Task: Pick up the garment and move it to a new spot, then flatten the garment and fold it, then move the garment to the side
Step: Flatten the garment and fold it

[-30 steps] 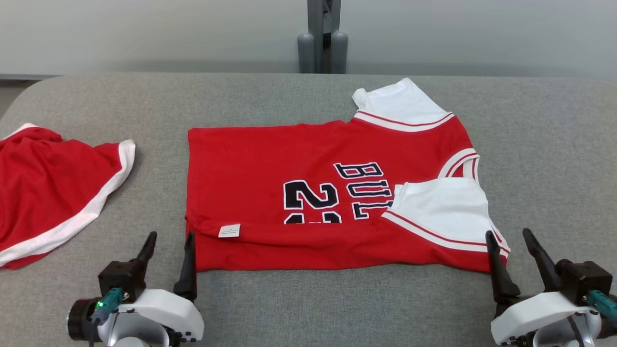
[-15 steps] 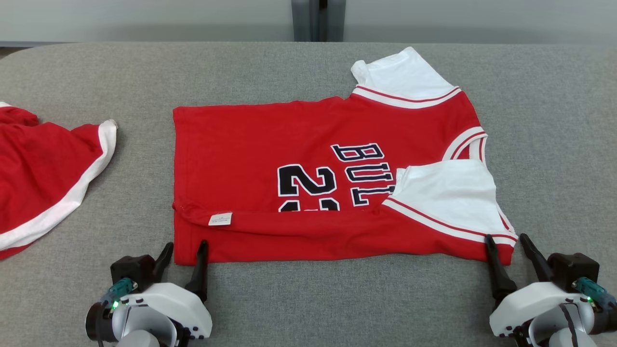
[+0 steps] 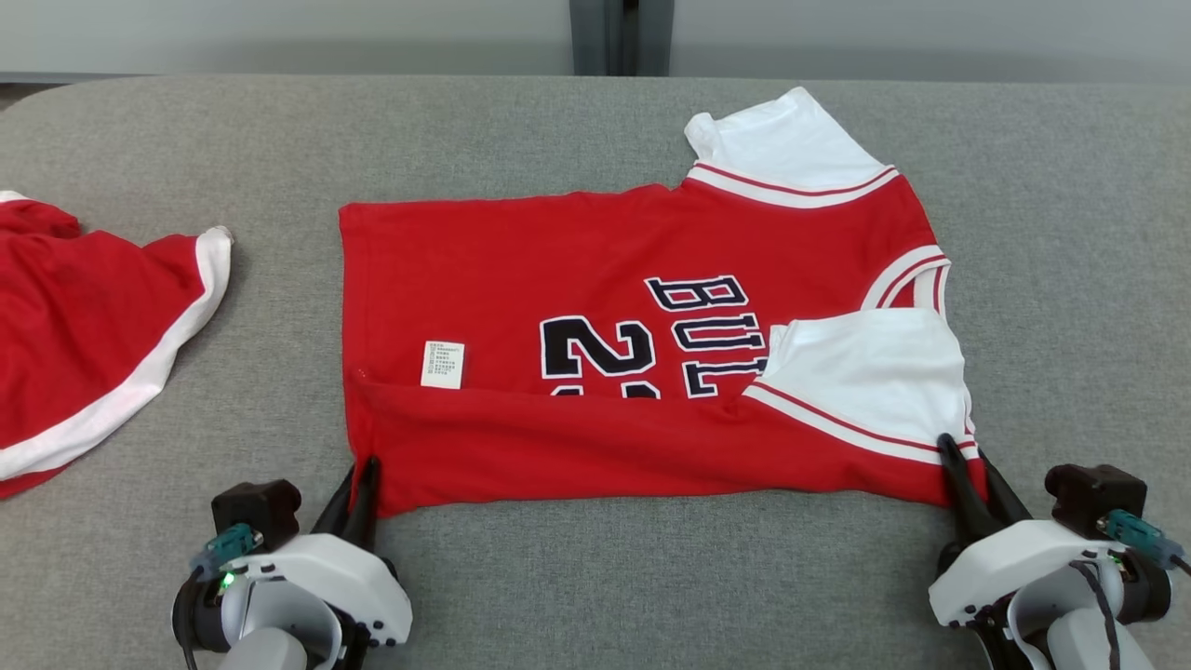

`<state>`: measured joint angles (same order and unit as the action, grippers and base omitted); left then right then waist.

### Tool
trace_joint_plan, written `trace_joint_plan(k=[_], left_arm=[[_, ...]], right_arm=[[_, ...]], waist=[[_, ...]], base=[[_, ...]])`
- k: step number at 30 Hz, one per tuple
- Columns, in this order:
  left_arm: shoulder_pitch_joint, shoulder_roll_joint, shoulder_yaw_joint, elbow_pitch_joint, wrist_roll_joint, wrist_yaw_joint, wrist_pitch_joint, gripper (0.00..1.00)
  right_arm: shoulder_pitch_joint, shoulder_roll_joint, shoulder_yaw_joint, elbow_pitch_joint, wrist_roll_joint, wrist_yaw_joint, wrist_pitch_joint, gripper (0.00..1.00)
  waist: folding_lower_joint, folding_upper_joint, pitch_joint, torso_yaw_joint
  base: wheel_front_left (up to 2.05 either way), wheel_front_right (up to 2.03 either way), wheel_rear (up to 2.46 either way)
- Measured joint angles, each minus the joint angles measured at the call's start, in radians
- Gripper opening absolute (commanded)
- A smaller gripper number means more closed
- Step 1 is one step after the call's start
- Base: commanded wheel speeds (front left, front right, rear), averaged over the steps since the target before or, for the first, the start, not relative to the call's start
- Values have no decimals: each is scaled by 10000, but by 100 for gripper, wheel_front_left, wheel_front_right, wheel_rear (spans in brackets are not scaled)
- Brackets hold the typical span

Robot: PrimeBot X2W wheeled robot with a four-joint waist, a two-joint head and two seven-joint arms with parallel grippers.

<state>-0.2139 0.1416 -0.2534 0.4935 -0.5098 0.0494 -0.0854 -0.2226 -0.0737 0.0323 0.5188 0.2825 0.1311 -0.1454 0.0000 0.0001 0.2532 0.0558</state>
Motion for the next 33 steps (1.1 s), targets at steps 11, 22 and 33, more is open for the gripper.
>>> trace_joint_plan(k=[11,22,33], left_arm=[[1563,819,-119,-2073,38,230,884,0],[2706,1179,-98,-3473,-190,763,1889,100],[2051,1060,539,-4171,36,1294,497,100]], right_arm=[[2142,-2,-458,-2556,757,-2,736,0],[4117,251,-702,-4364,907,-2,1881,100],[3010,244,-1812,-5409,-278,-4,1005,100]], waist=[[0,0,-593,188],[0,0,-1038,55],[0,0,-1219,-108]], base=[[0,0,0],[0,0,0],[0,0,0]])
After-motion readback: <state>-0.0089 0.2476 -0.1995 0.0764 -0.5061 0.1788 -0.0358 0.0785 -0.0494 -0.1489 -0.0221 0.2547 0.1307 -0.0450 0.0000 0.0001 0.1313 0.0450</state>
